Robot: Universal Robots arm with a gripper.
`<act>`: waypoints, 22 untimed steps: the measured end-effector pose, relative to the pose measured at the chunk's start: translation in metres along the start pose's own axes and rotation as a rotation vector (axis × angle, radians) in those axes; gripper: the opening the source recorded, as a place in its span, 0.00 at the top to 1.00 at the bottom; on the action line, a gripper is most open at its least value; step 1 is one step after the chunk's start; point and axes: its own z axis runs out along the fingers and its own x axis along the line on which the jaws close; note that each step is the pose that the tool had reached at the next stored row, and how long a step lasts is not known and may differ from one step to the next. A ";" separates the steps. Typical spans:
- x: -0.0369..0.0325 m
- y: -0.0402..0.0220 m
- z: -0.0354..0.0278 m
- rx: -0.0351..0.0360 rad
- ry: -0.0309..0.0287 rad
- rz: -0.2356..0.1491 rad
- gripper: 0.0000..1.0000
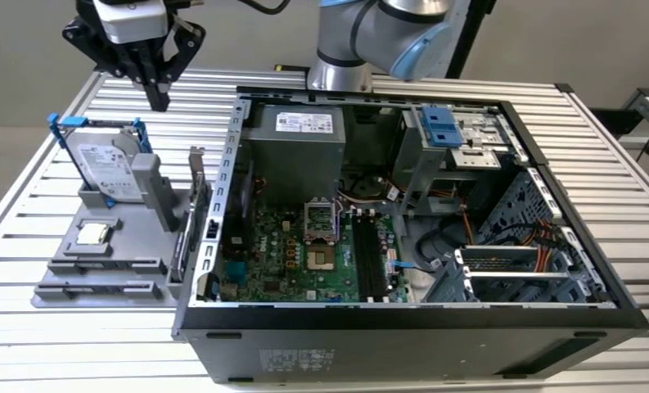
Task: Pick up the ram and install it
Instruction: 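Reach for the ram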
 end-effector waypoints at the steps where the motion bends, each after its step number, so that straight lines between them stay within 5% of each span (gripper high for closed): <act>1: 0.0011 -0.0001 0.0000 0.0000 0.0000 0.000 1.00; 22: 0.0215 -0.0015 -0.0004 -0.0007 0.0017 -0.035 1.00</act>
